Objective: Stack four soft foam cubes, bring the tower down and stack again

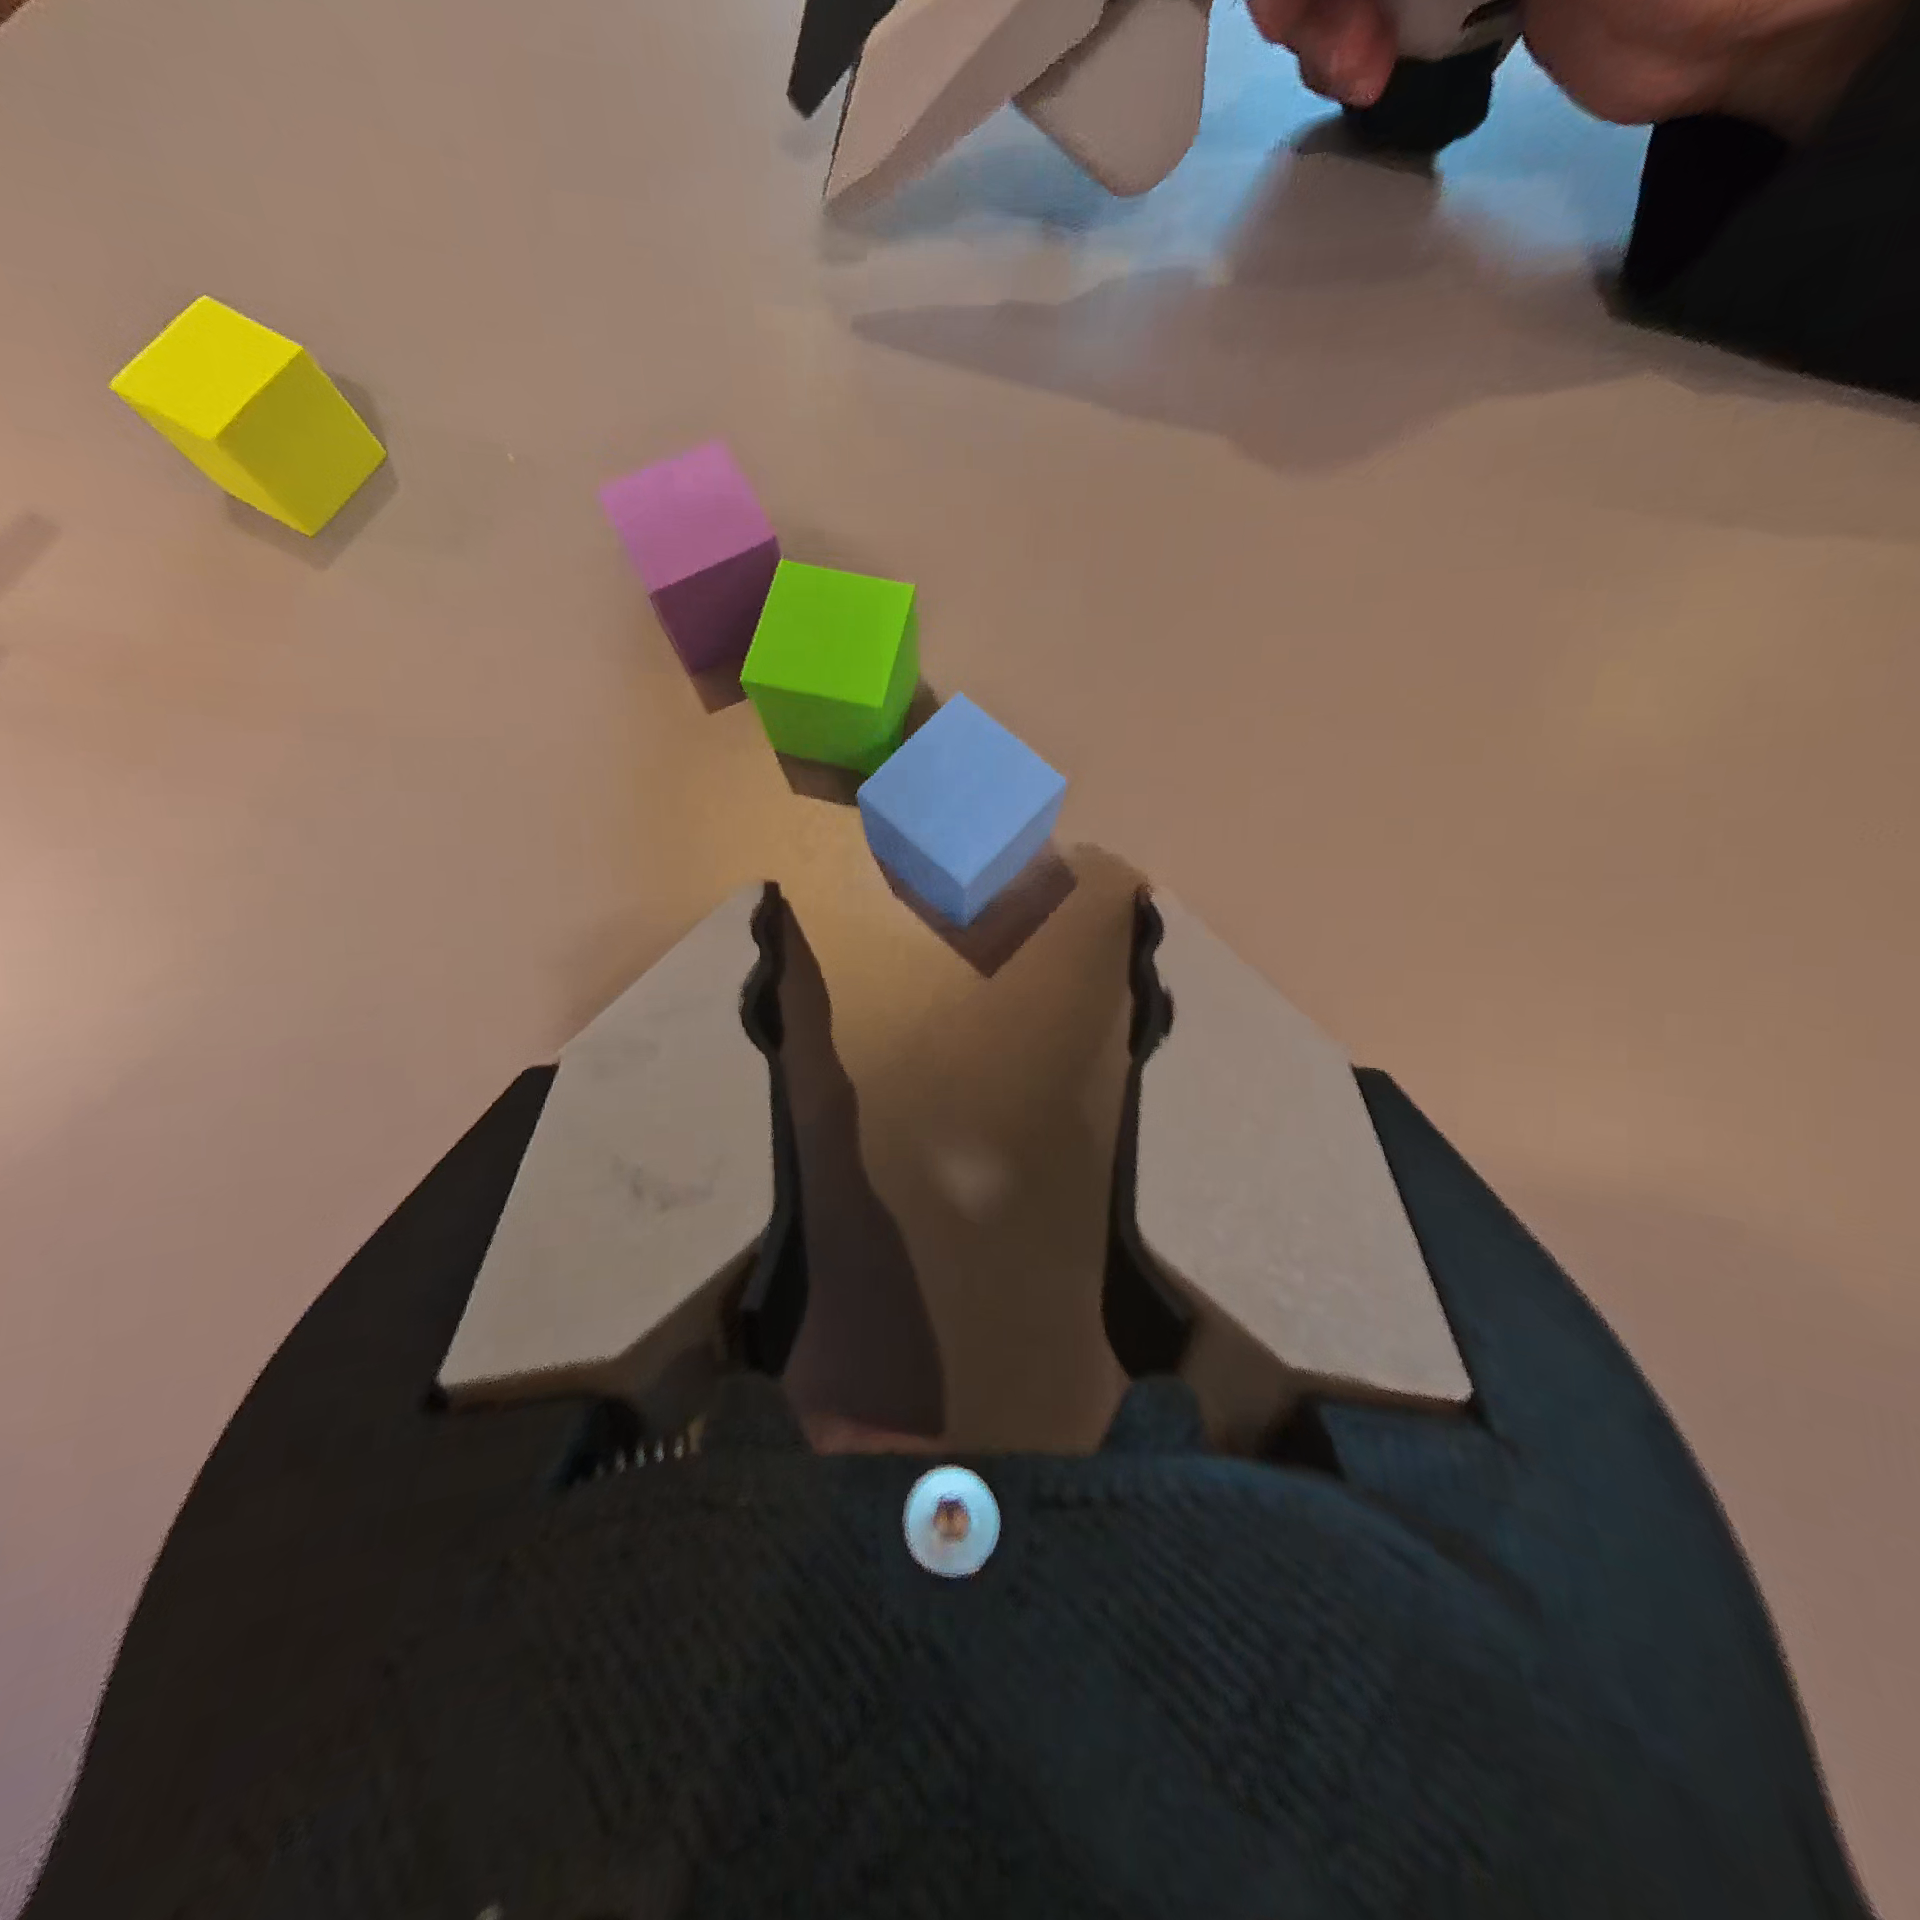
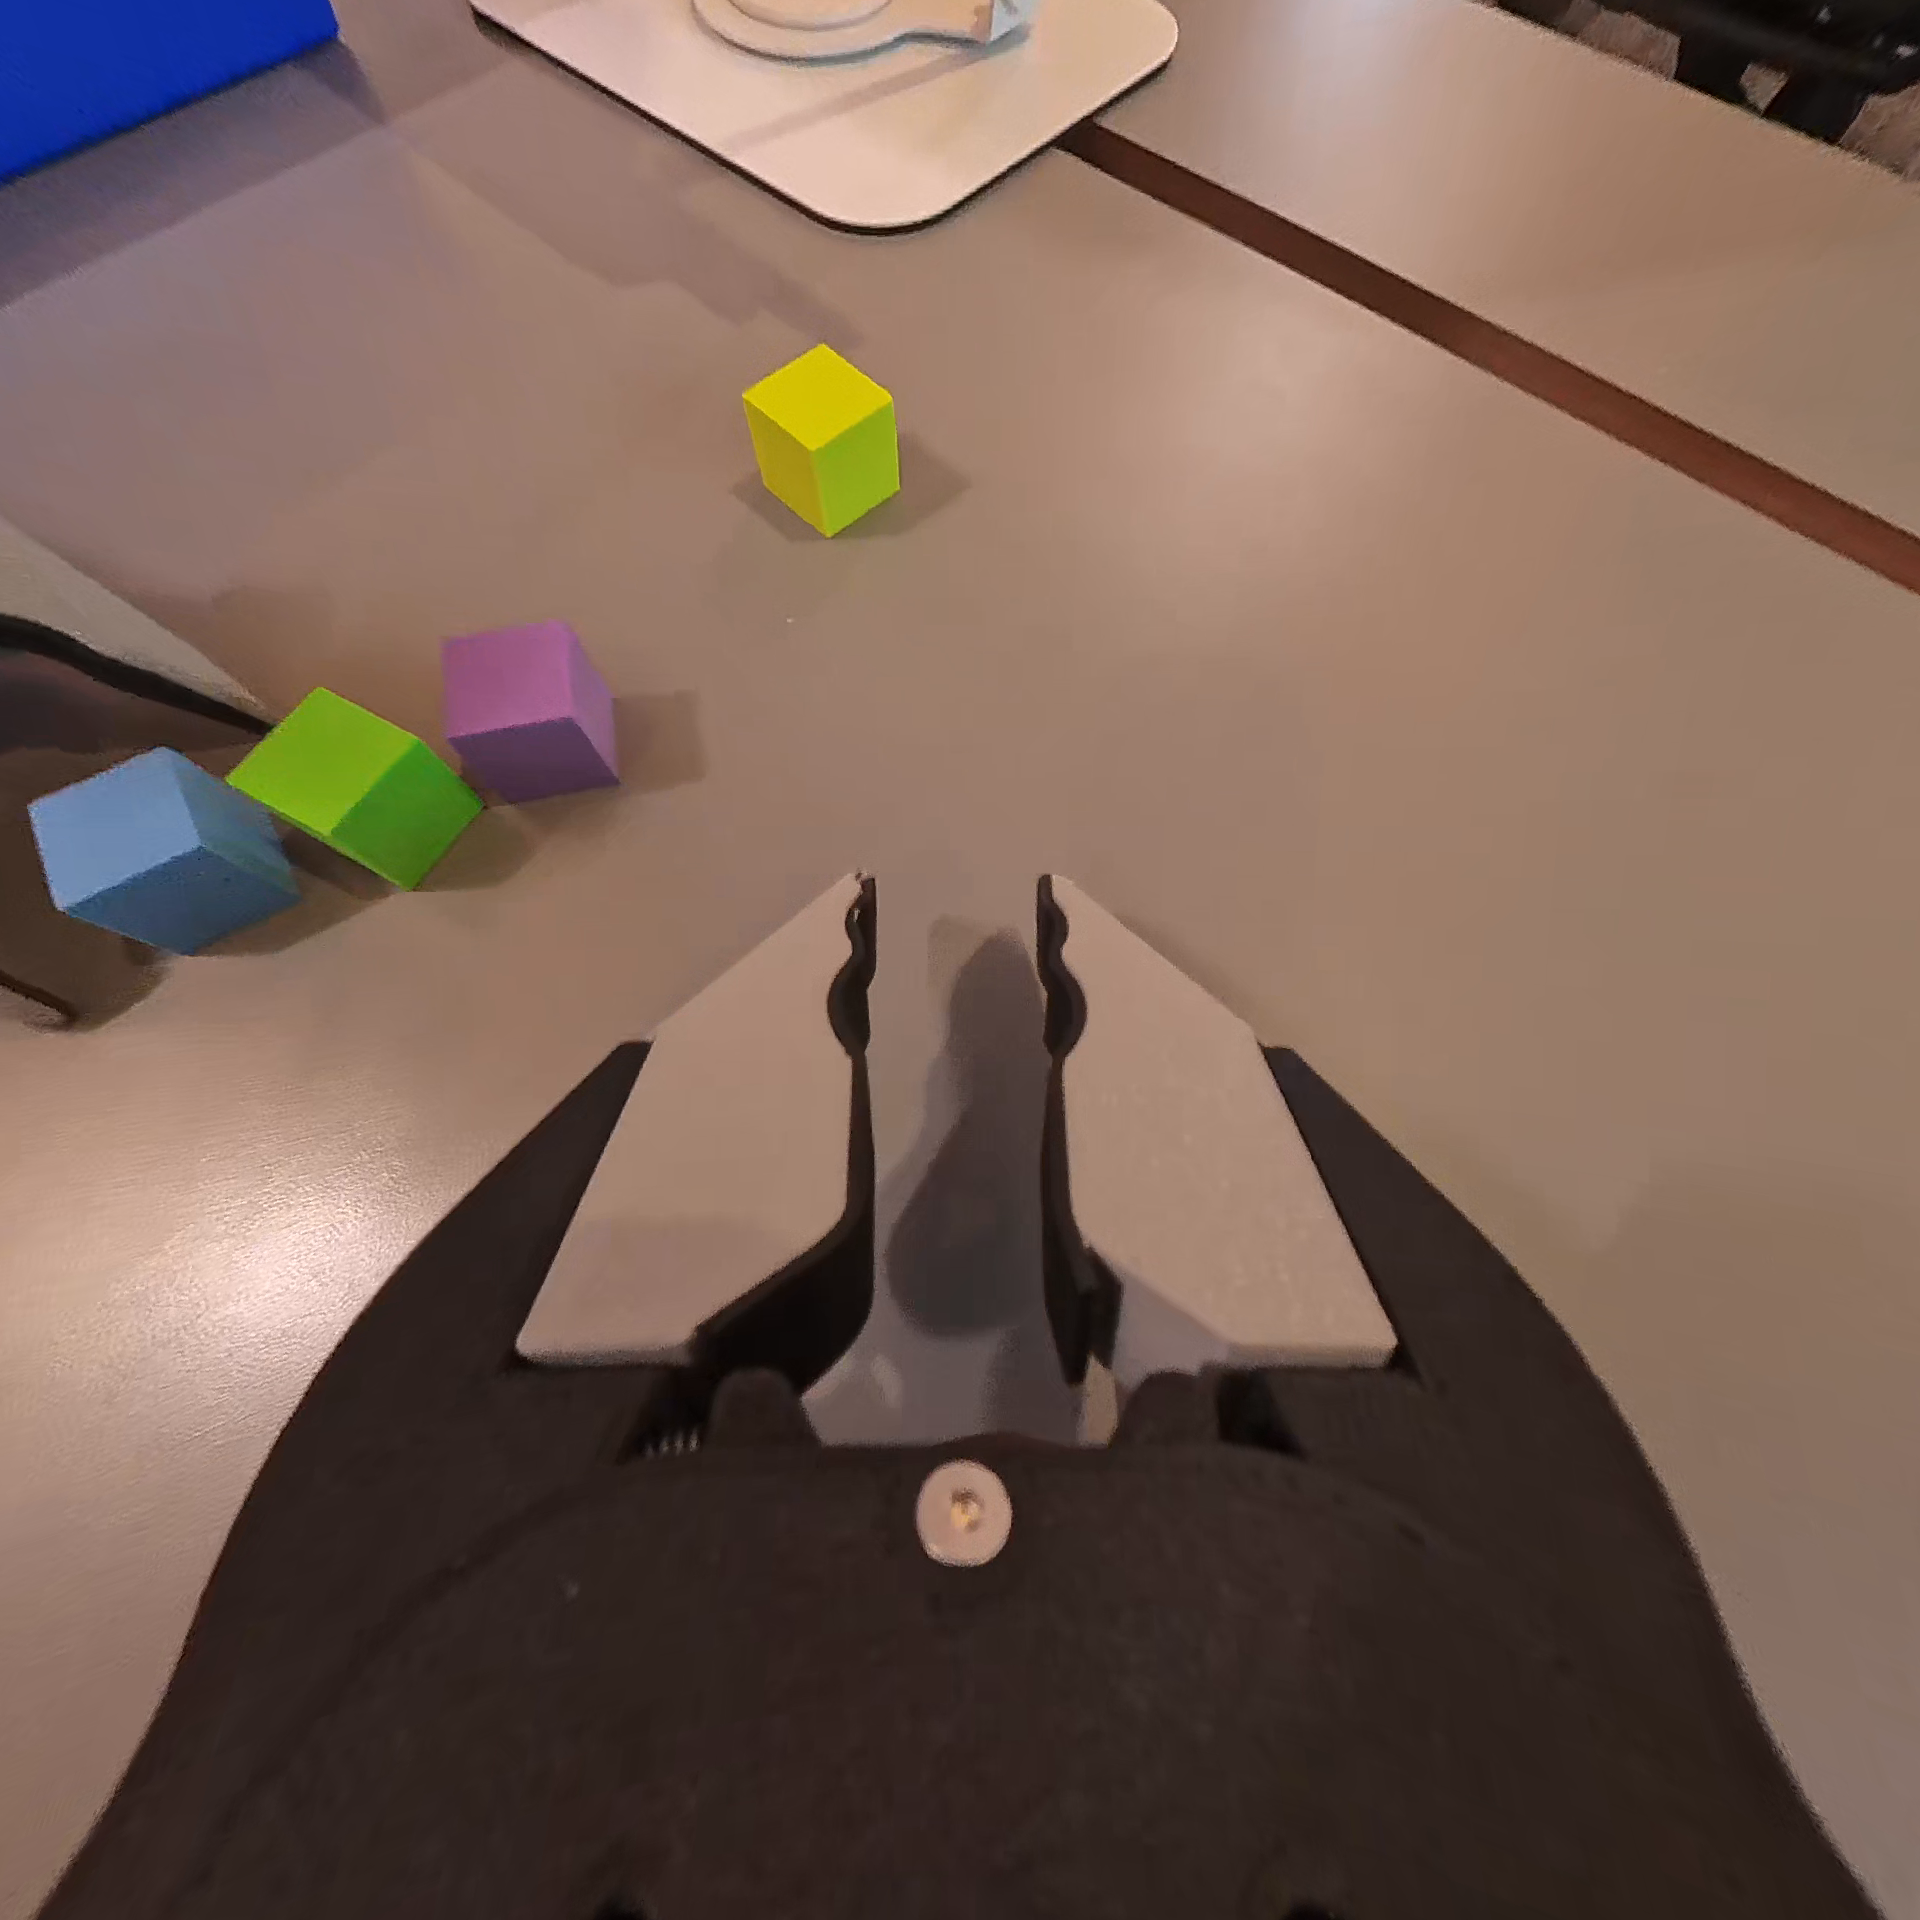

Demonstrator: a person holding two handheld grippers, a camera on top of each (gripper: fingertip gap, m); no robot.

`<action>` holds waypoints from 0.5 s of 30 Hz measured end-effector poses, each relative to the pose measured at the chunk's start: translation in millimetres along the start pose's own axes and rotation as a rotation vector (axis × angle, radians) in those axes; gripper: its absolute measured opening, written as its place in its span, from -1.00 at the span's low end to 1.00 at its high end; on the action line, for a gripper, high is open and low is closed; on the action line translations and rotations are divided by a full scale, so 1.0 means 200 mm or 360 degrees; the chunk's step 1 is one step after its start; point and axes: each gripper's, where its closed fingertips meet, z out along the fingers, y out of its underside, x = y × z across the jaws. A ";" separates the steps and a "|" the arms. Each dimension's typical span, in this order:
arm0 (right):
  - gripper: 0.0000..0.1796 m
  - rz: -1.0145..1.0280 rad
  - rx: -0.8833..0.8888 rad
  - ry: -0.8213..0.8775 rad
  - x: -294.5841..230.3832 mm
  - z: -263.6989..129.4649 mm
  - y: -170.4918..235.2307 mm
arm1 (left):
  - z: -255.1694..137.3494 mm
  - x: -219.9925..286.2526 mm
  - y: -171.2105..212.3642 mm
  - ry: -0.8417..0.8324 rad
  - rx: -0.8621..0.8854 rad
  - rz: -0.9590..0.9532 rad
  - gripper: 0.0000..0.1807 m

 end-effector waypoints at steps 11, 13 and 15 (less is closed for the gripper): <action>-0.67 -0.0108 -0.0120 0.0005 -0.04 0.04 0.05 | 0.04 0.03 -0.05 -0.0108 0.0020 0.0089 -0.62; -0.67 -0.0109 -0.0122 0.0002 -0.04 0.04 0.05 | 0.03 0.02 -0.04 -0.0130 0.0014 0.0083 -0.62; -0.67 -0.0108 -0.0125 -0.0004 -0.05 0.04 0.05 | 0.01 0.00 -0.03 -0.0172 0.0000 0.0079 -0.62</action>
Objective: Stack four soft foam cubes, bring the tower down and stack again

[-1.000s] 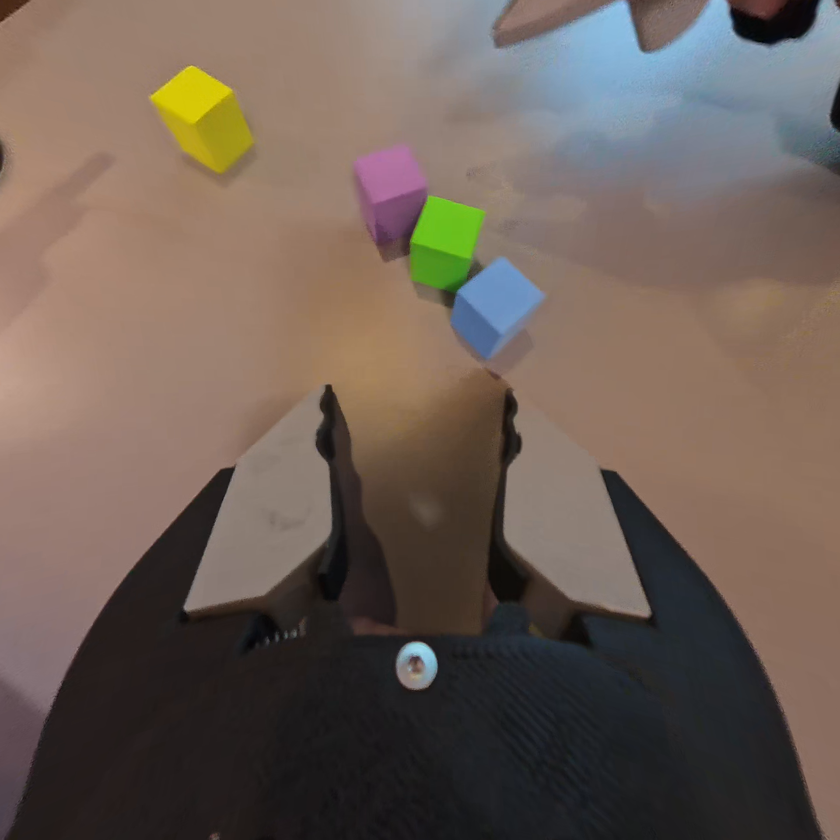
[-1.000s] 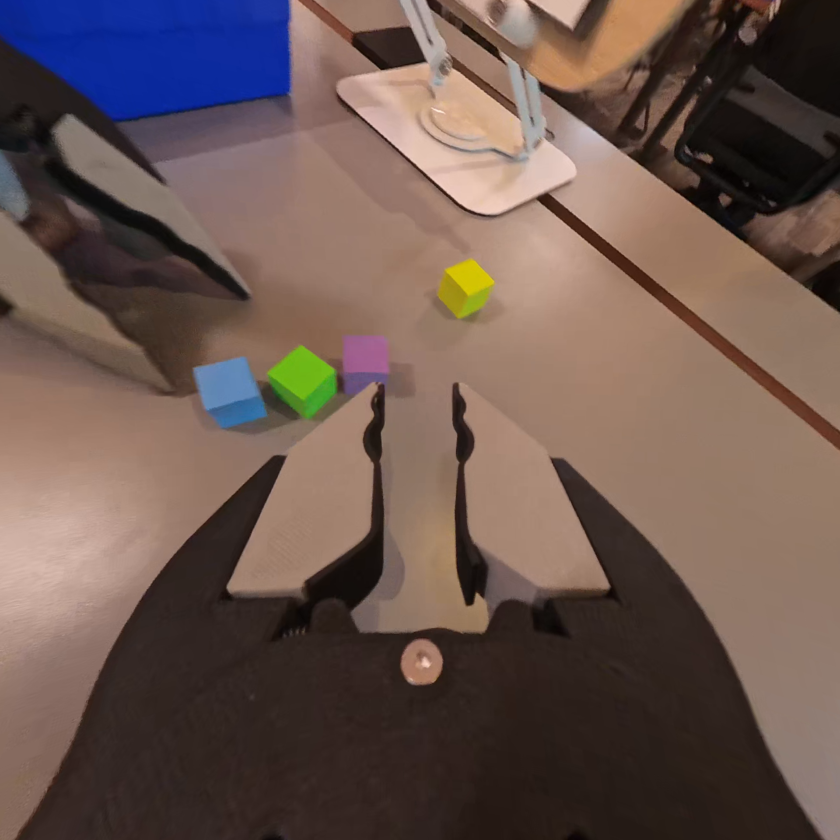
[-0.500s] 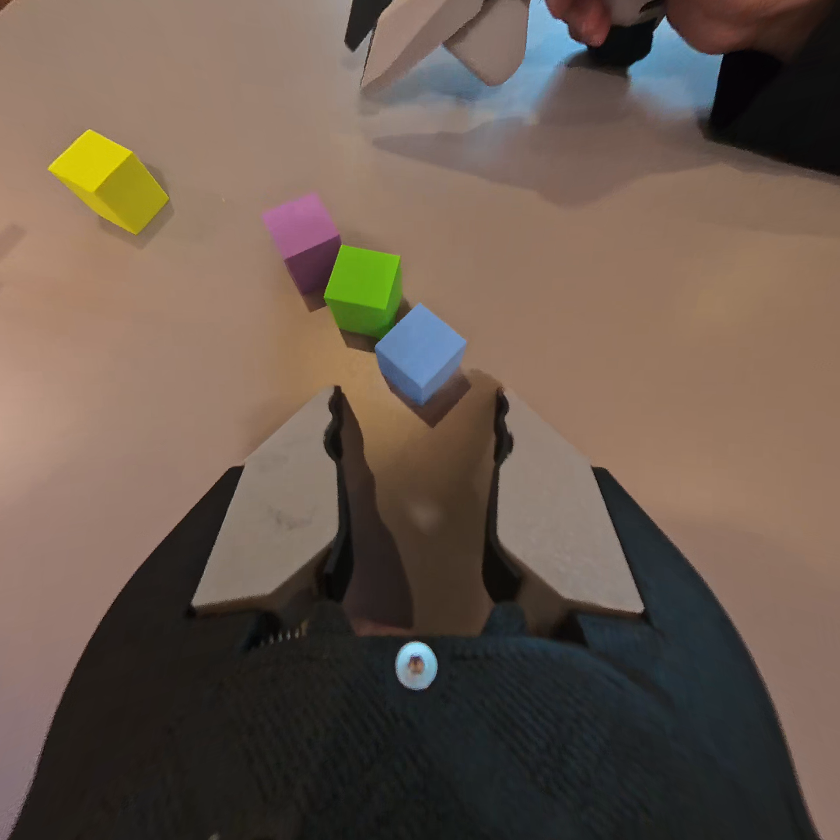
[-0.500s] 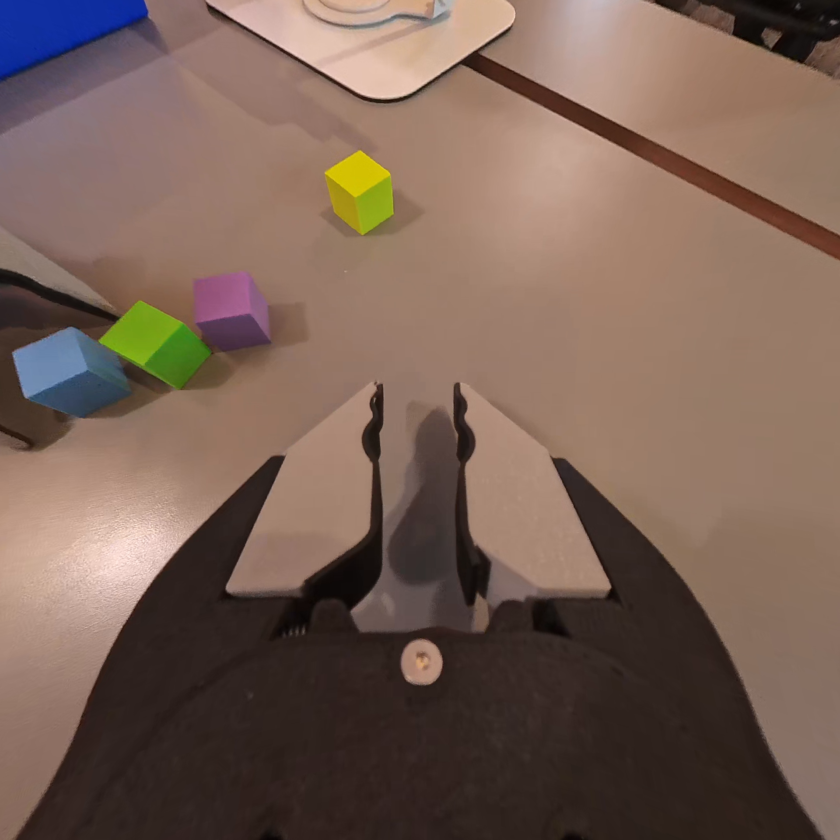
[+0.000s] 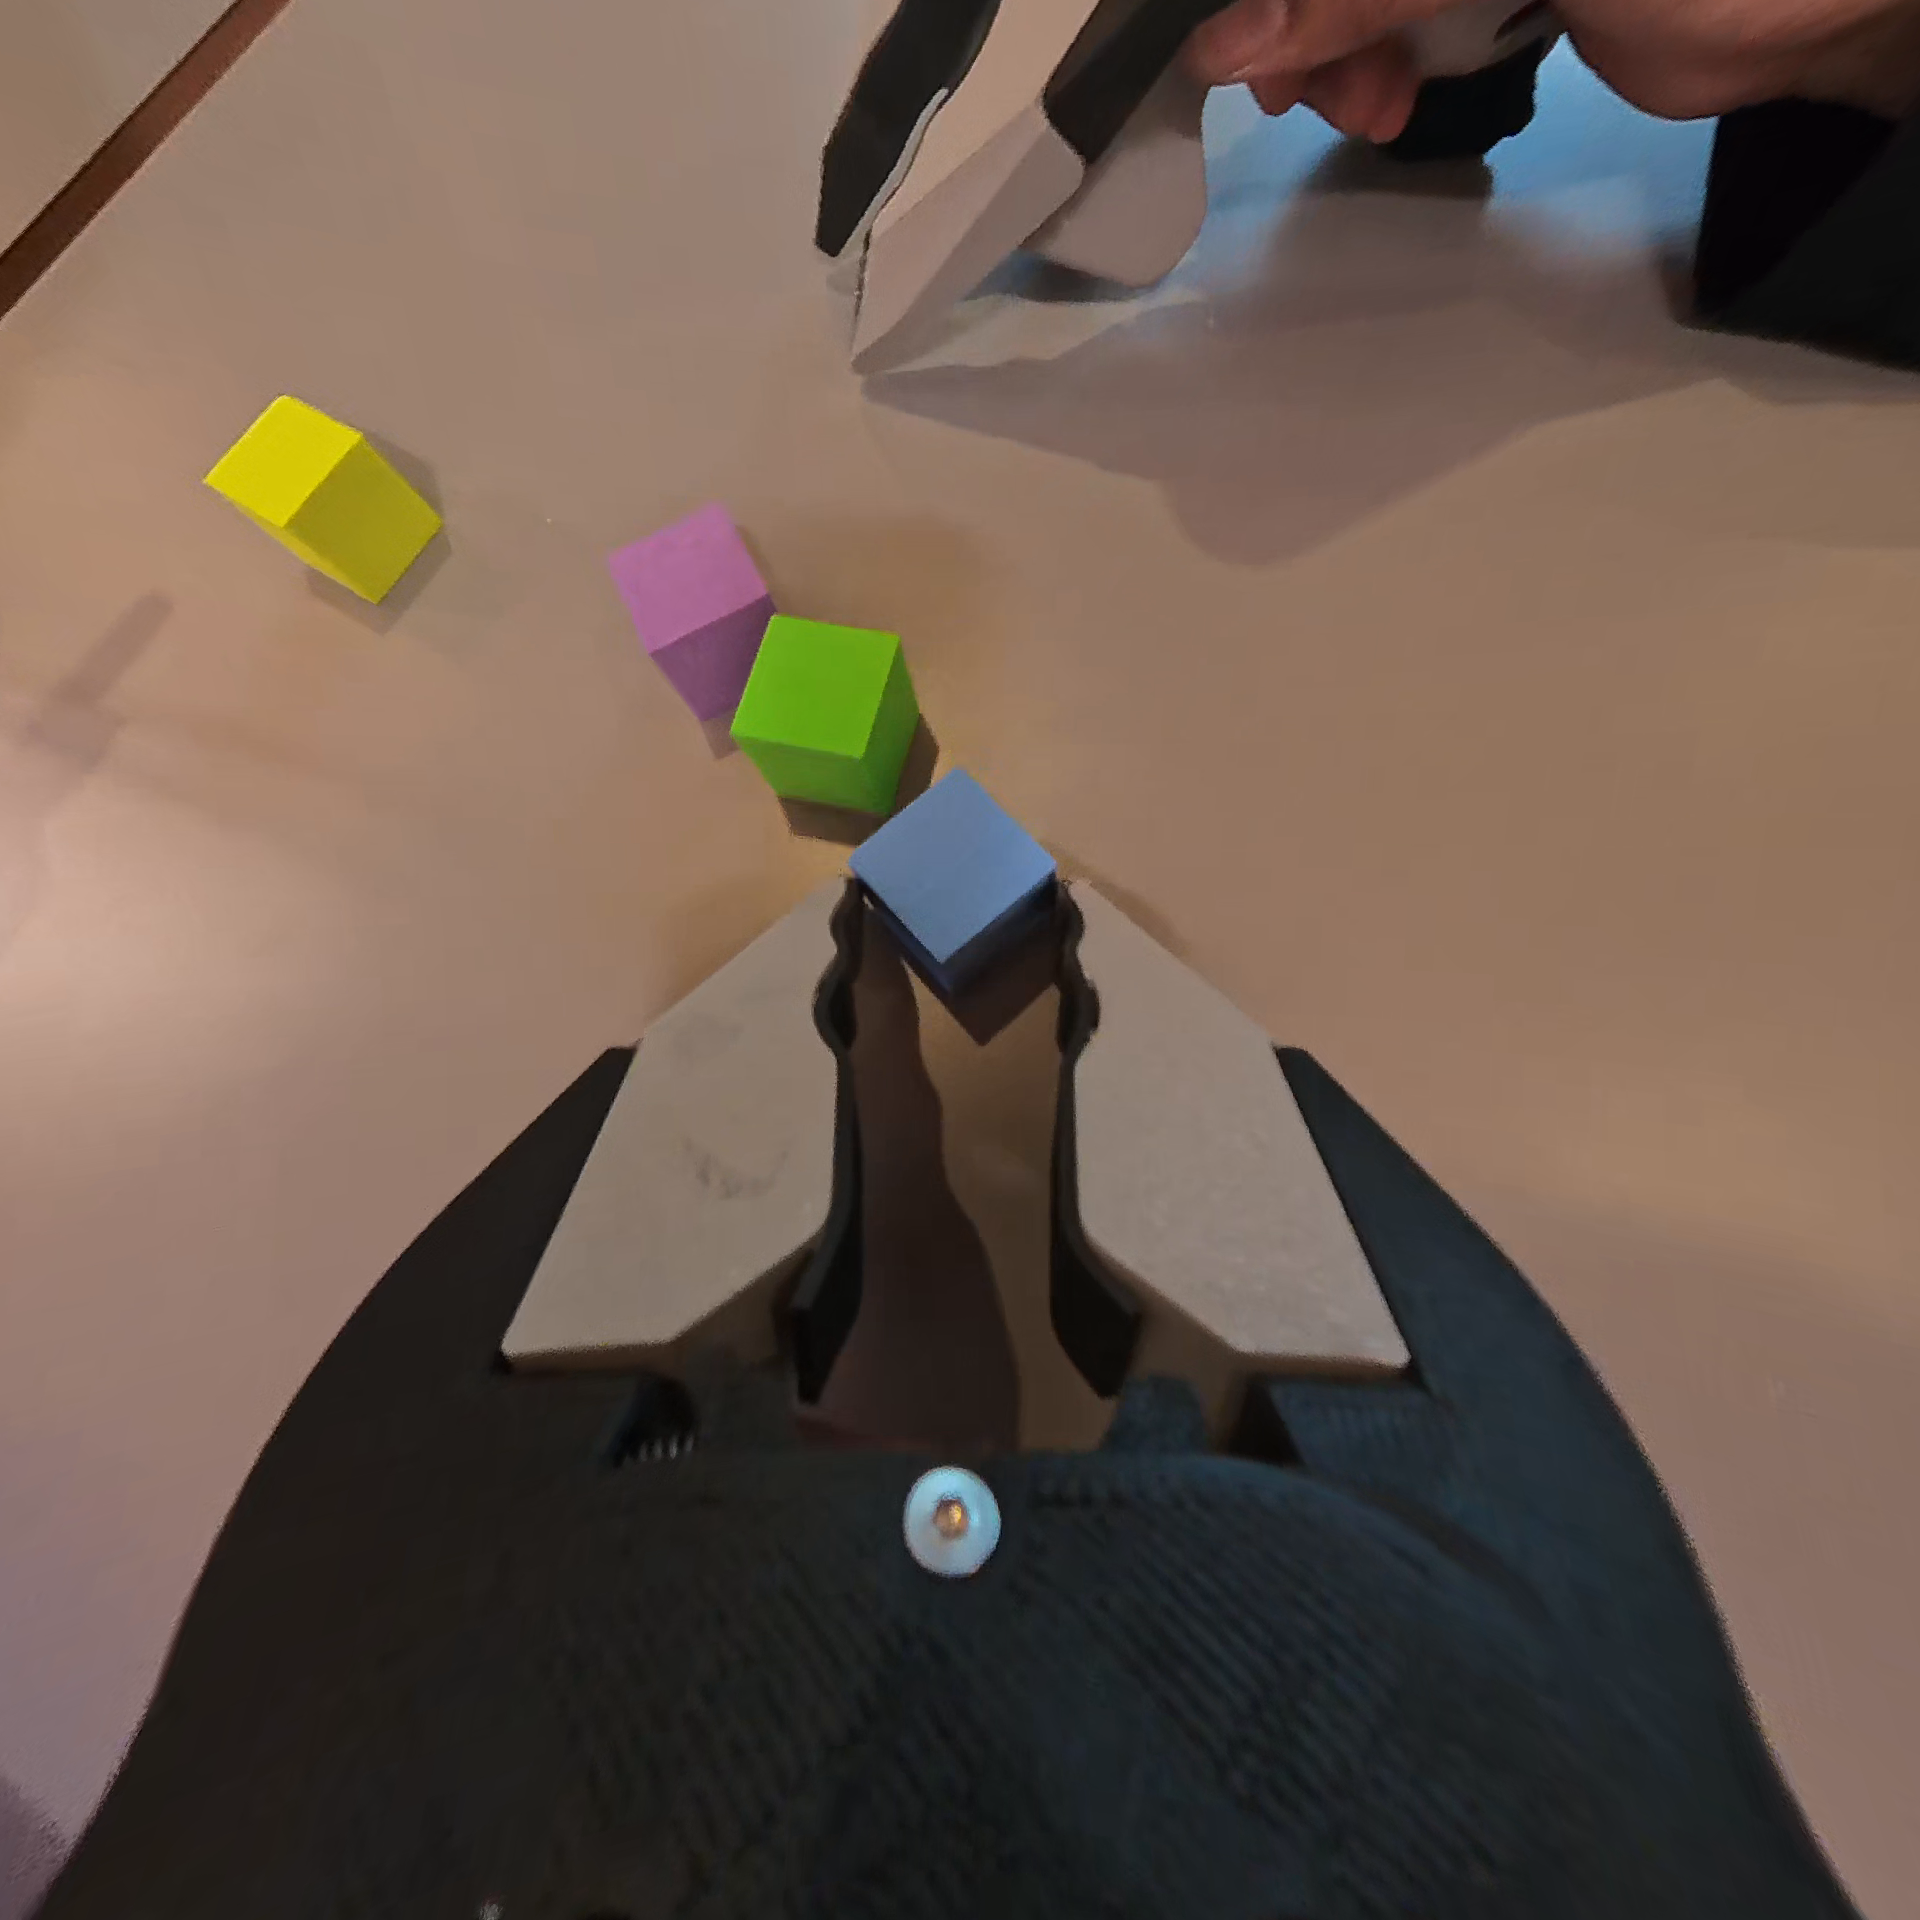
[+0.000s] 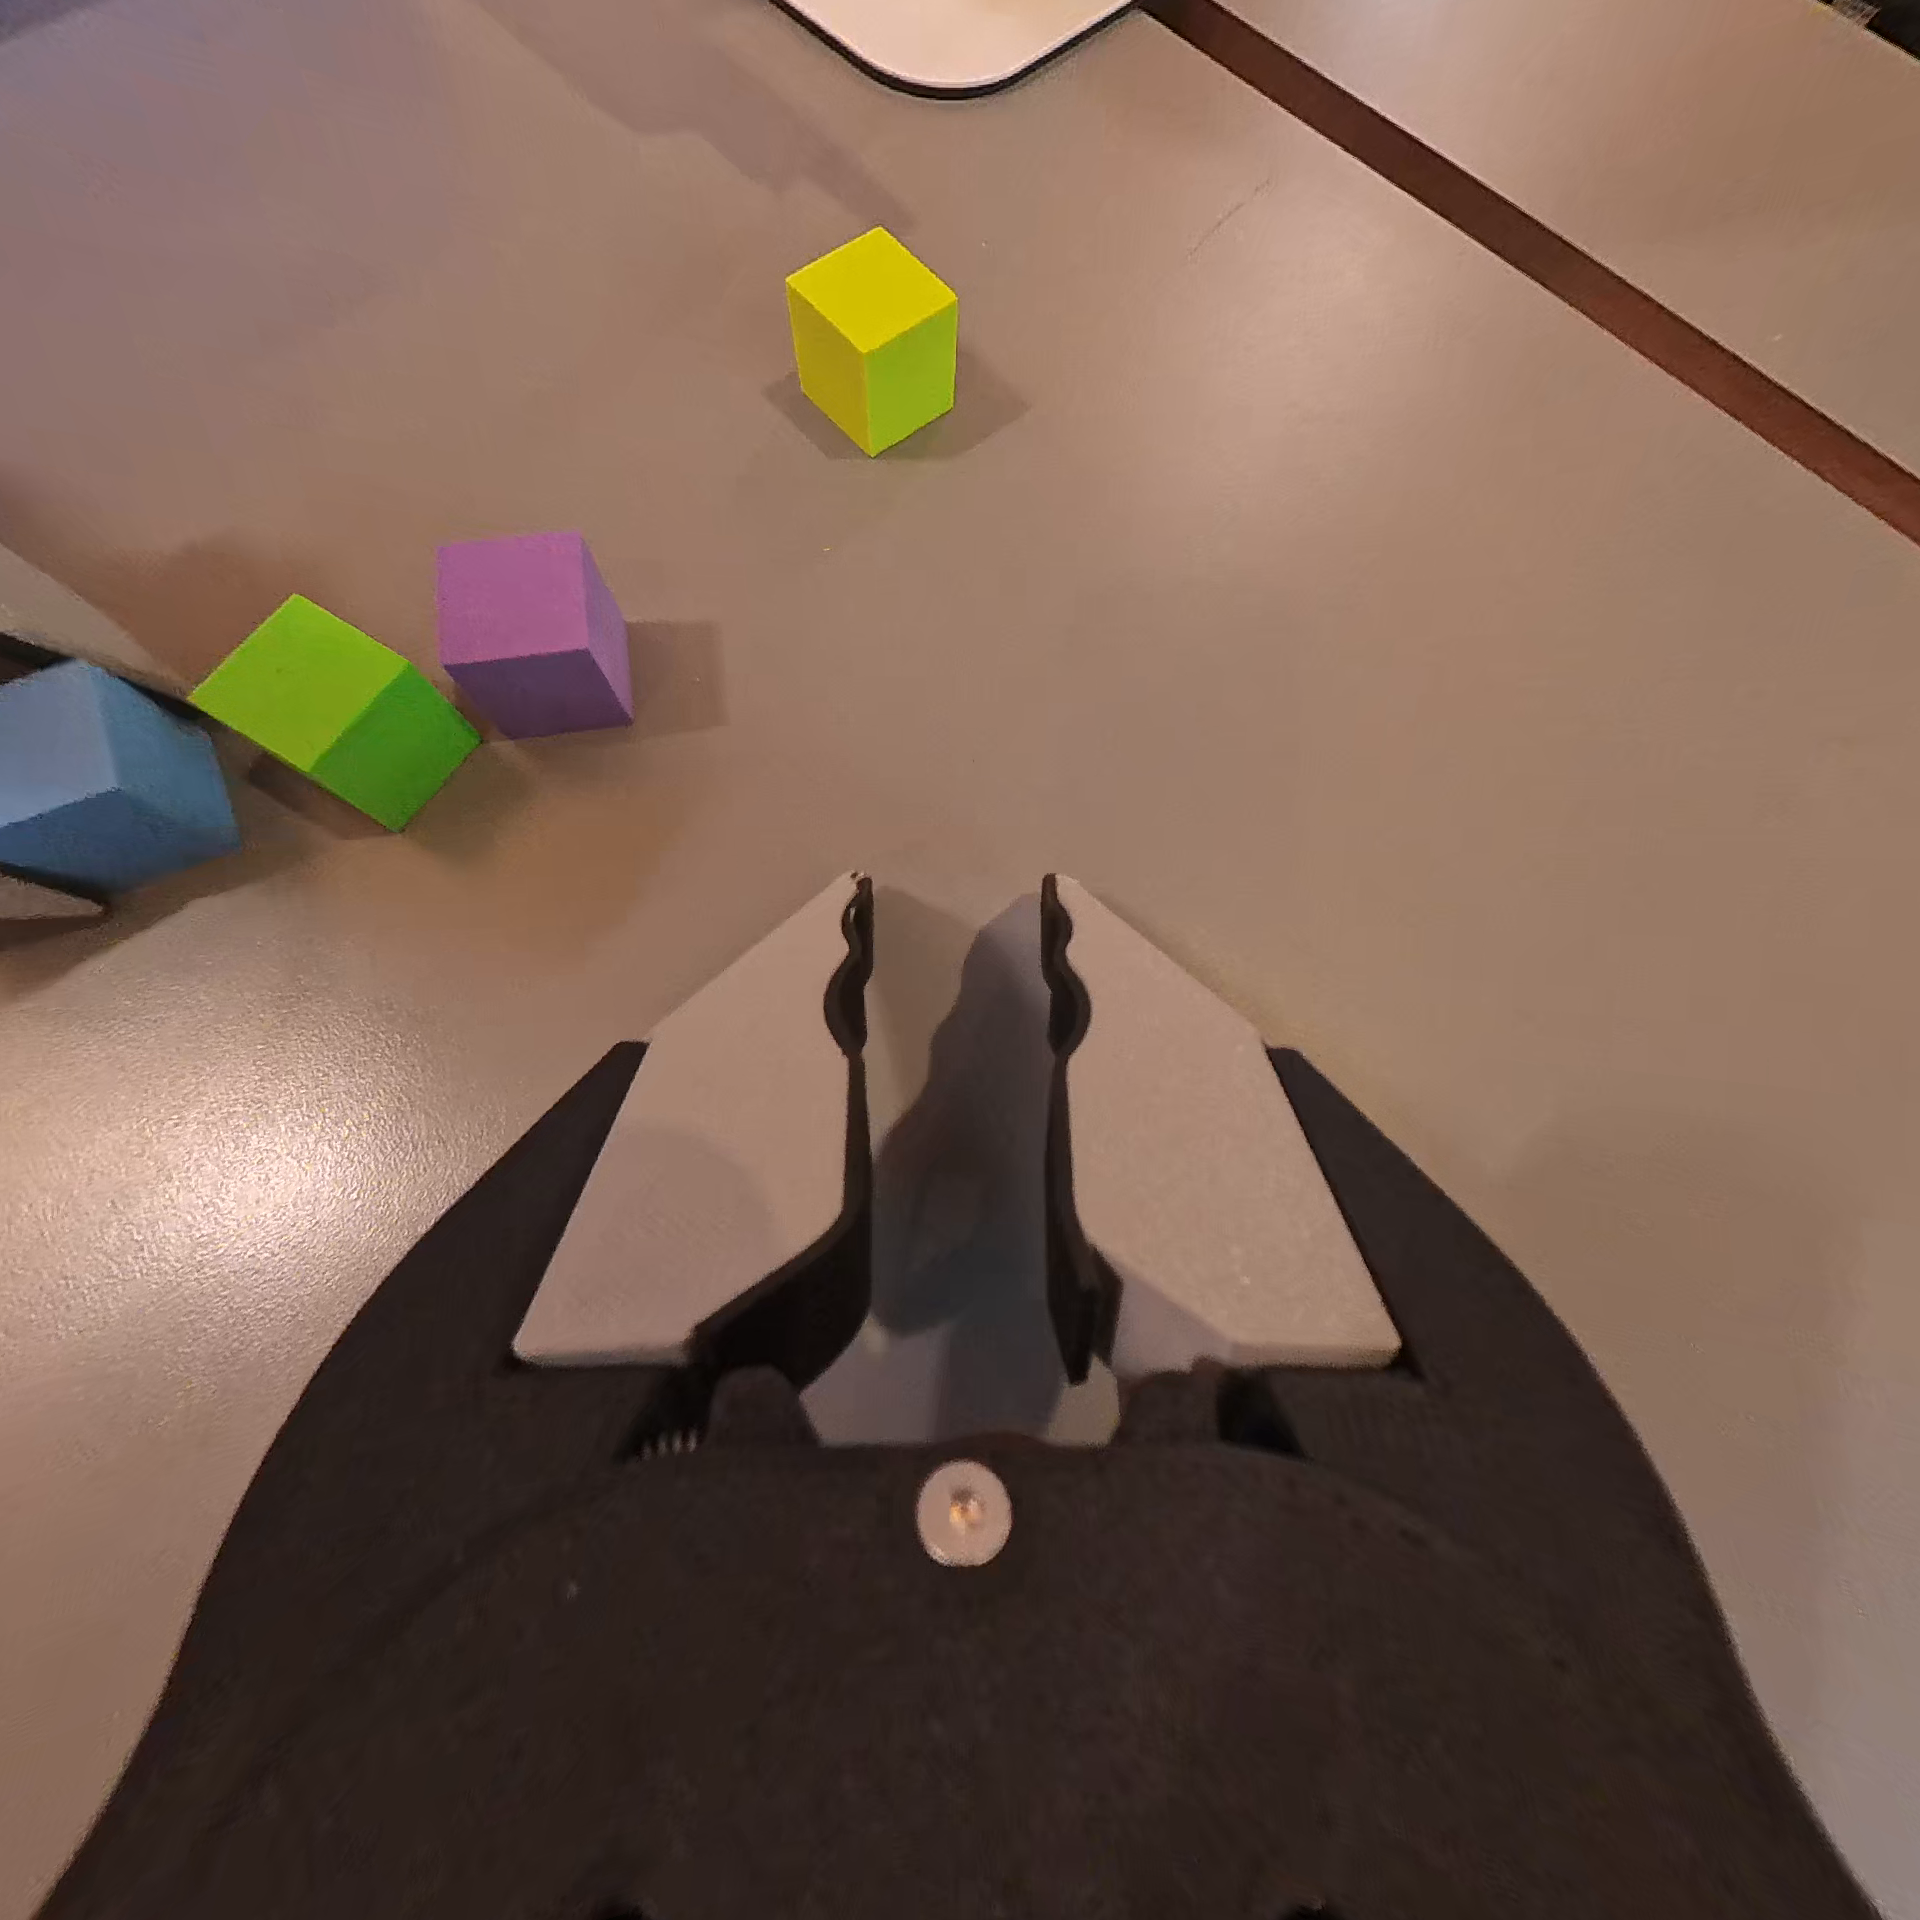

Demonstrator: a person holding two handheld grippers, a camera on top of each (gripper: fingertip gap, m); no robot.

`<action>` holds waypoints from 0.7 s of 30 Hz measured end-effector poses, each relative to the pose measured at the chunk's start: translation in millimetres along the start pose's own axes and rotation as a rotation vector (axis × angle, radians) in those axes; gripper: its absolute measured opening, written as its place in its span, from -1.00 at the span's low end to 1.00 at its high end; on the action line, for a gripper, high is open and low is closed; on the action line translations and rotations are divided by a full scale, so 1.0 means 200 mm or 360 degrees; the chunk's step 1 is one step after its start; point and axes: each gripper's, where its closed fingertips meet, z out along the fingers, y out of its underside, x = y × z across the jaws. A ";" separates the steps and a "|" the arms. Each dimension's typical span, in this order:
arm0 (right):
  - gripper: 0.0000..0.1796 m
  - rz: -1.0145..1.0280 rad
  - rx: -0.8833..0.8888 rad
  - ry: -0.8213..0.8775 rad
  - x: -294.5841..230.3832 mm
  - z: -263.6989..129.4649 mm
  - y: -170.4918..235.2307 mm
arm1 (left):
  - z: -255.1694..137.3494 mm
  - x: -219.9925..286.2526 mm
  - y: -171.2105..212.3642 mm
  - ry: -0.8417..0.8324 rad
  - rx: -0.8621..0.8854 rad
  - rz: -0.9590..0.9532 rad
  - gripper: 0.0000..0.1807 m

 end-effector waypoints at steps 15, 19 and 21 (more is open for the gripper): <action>-0.66 -0.0018 -0.0009 -0.0001 -0.01 0.00 0.00 | -0.11 0.09 0.10 -0.0023 -0.0014 -0.0252 -0.36; -0.66 -0.0010 -0.0006 -0.0006 -0.02 0.00 0.00 | -0.13 0.13 0.12 -0.0004 -0.0012 -0.0237 -0.37; -0.66 -0.0014 -0.0008 -0.0007 -0.02 0.00 0.00 | -0.14 0.15 0.12 0.0011 -0.0004 -0.0188 -0.39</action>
